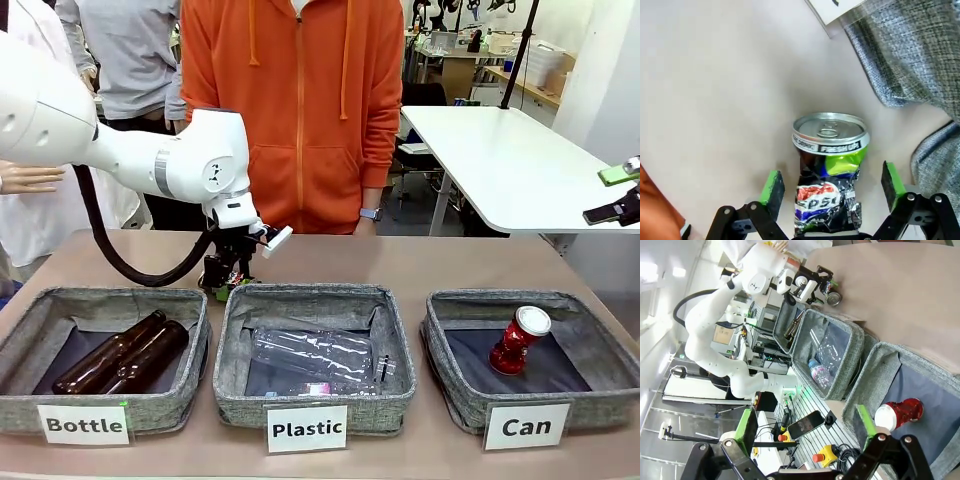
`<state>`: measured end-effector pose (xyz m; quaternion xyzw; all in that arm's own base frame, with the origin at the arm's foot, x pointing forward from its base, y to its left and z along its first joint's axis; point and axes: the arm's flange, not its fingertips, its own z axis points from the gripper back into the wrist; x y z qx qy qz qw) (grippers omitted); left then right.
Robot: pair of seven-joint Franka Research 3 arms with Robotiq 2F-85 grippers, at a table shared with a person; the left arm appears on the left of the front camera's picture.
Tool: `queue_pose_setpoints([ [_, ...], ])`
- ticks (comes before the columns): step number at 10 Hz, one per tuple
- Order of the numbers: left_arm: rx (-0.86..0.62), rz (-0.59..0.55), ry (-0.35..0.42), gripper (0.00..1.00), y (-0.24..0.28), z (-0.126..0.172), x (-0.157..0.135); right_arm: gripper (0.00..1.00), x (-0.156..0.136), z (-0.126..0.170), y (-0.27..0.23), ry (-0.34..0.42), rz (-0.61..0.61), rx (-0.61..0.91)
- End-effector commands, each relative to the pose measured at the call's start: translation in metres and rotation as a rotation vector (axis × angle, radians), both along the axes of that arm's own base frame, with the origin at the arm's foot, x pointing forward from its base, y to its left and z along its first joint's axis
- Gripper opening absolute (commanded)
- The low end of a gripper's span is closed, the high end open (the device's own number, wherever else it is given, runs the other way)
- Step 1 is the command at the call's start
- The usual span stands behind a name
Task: Sort the can waste into the basket.
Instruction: Pick up the can waste from the table and place it in the right Fabric basket.
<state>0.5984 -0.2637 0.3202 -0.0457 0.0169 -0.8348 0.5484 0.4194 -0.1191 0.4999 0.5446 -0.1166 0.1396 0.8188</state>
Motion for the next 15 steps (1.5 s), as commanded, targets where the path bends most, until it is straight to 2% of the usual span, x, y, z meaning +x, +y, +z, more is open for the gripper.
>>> queue_pose_setpoints([
  [1,0.020,0.031,0.004,1.00,0.001,0.001,0.013,1.00,-0.002,0.001,-0.001,-0.011,0.011,-0.002],
  [7,0.087,0.110,-0.011,1.00,0.007,-0.015,0.023,1.00,-0.002,0.001,-0.001,-0.011,0.011,-0.002],
  [8,0.080,0.122,-0.012,0.89,0.006,-0.015,0.024,1.00,-0.002,0.001,-0.001,-0.011,0.011,-0.002],
  [9,0.090,0.121,-0.018,0.45,0.009,-0.016,0.024,1.00,-0.002,0.001,-0.001,-0.011,0.011,-0.002],
  [10,0.085,0.121,-0.019,0.34,0.011,-0.016,0.024,1.00,-0.002,0.001,-0.001,-0.011,0.011,-0.002],
  [11,0.084,0.121,-0.021,0.00,0.012,-0.016,0.024,1.00,-0.002,0.001,-0.001,-0.011,0.011,-0.002],
  [13,0.081,0.132,-0.023,0.00,0.013,-0.014,0.024,1.00,-0.002,0.001,-0.001,-0.011,0.011,-0.002],
  [14,0.066,0.144,-0.026,0.09,0.015,-0.011,0.024,1.00,-0.002,0.001,-0.001,-0.011,0.011,-0.002],
  [15,0.043,0.151,-0.027,0.00,0.017,-0.006,0.023,1.00,-0.002,0.001,-0.001,-0.011,0.011,-0.002],
])
